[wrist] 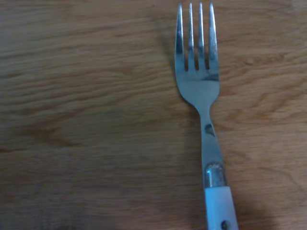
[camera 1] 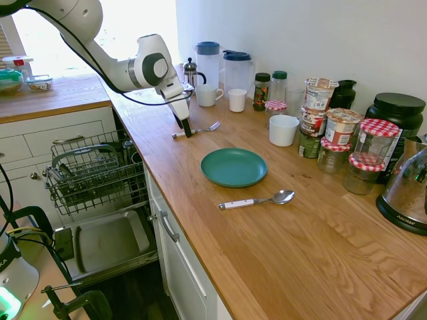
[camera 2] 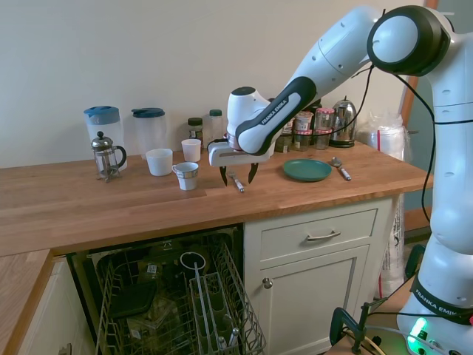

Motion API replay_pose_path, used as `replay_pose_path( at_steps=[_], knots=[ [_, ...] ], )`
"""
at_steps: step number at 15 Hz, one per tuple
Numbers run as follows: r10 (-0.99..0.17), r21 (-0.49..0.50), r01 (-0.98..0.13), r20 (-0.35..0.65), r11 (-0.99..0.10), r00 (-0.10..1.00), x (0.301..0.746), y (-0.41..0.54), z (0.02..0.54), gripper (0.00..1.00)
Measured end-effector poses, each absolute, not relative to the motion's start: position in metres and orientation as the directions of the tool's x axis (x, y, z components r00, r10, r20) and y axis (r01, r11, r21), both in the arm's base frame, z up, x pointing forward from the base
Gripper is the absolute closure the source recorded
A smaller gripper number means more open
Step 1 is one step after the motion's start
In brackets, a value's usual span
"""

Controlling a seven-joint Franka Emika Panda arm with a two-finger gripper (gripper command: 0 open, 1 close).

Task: Put the fork in the dishwasher

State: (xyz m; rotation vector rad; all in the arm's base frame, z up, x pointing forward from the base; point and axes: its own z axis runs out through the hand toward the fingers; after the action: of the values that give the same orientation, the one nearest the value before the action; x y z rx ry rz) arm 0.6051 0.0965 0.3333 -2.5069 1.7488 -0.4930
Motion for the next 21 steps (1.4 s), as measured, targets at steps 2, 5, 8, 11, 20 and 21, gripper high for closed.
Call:
replay_pose_path(
  at_steps=[2,5,8,11,20,21],
  knots=[
    [-0.925,-0.215,-0.910,0.225,-0.354,0.306,0.605,0.096,0.332,1.00],
    [-0.931,-0.214,-0.915,0.209,-0.341,0.298,0.607,0.094,0.330,1.00],
    [-0.936,-0.218,-0.917,0.194,-0.334,0.295,0.610,0.094,0.330,1.00],
    [-0.937,-0.214,-0.918,0.187,-0.333,0.296,0.611,0.088,0.330,1.00],
    [-0.933,-0.190,-0.913,0.096,-0.360,0.348,0.628,0.065,0.332,1.00],
    [-0.928,-0.182,-0.911,0.040,-0.371,0.370,0.633,0.057,0.333,1.00]
  ],
)
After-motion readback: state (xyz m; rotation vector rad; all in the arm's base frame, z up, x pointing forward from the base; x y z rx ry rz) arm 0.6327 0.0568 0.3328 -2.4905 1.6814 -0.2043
